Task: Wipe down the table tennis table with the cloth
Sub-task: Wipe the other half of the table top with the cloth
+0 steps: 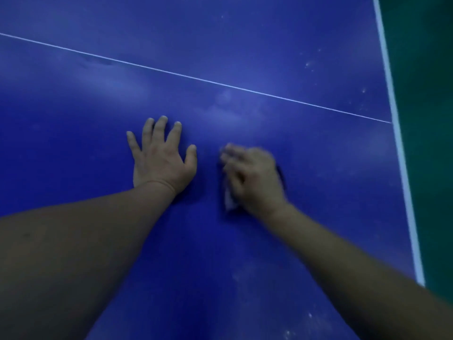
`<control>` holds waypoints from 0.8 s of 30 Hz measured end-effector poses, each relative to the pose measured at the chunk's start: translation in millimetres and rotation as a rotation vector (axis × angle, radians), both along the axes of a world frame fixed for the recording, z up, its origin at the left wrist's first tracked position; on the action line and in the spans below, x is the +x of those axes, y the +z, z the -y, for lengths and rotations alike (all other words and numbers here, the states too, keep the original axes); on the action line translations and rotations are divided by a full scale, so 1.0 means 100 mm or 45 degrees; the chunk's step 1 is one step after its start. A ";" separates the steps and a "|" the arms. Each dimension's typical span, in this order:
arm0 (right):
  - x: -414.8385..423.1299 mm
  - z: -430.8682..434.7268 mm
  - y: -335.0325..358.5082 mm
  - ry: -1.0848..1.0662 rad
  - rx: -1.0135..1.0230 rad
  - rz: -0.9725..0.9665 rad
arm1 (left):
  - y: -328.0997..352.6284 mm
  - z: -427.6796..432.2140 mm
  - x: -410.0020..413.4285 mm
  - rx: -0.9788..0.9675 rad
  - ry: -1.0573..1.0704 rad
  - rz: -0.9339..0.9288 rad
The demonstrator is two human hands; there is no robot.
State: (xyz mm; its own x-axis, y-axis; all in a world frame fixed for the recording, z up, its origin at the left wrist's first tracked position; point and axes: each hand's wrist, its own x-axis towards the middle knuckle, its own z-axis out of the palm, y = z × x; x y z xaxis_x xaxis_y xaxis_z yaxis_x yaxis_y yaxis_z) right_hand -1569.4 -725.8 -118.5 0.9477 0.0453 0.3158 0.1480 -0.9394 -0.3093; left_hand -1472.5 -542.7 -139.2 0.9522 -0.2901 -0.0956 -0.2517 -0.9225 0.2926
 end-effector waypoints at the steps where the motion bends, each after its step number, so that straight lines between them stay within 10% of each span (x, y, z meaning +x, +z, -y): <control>1: -0.36 -0.18 -0.01 0.100 0.027 -0.038 | 0.02 -0.01 -0.02 -0.057 0.010 -0.006; 6: -1.19 -0.05 0.03 0.533 -0.074 -0.168 | 0.10 -0.15 -0.10 -0.400 -0.112 -0.025; 10: -0.65 0.24 0.11 0.159 -0.169 -0.058 | 0.17 -0.41 -0.31 -0.546 -0.253 -0.046; 14: -0.95 -0.16 0.08 -0.071 -0.104 -0.024 | 0.19 -0.80 -1.11 -0.421 -0.372 0.037; 20: -2.43 -0.75 0.01 0.381 -0.037 -0.200 | 0.01 -1.45 -2.60 -0.003 -0.533 0.019; 24: -1.80 -0.25 0.06 0.434 -0.153 -0.133 | 0.03 -1.48 -2.69 0.077 -0.558 0.007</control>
State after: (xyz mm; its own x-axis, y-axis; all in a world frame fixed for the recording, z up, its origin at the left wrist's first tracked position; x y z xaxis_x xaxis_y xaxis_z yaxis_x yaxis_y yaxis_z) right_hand -1749.5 -700.5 -112.2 0.8986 0.3947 0.1917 0.4320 -0.8721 -0.2296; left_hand -1741.5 -394.9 -136.5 0.7409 -0.6607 -0.1205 -0.6244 -0.7437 0.2388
